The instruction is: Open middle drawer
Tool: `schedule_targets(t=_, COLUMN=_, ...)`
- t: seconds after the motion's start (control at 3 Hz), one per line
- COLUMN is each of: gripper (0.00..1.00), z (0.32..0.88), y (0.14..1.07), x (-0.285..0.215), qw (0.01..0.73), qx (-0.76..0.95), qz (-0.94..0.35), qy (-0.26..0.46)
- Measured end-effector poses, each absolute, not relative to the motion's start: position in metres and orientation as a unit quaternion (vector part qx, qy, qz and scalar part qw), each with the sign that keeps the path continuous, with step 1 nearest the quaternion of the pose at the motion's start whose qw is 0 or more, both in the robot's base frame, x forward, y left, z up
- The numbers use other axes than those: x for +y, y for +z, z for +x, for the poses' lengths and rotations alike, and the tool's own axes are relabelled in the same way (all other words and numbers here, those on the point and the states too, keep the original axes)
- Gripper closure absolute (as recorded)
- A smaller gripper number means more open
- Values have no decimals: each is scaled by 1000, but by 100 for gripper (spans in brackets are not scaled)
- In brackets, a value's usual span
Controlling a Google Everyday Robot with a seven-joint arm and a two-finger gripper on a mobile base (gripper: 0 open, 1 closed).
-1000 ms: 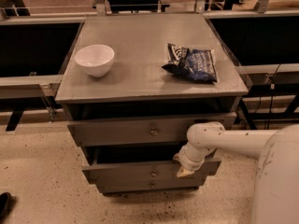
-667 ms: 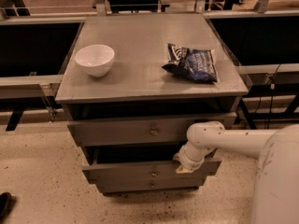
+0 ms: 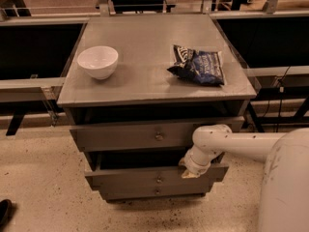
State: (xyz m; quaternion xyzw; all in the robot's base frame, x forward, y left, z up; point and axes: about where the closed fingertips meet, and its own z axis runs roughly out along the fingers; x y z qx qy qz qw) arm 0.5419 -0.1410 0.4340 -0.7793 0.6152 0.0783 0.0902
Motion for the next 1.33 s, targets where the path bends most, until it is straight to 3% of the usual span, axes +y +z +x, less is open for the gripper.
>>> schedule_targets(t=1.33, gripper=100, z=549, y=435, x=-140, qw=90, qx=615, qz=-779, qy=78)
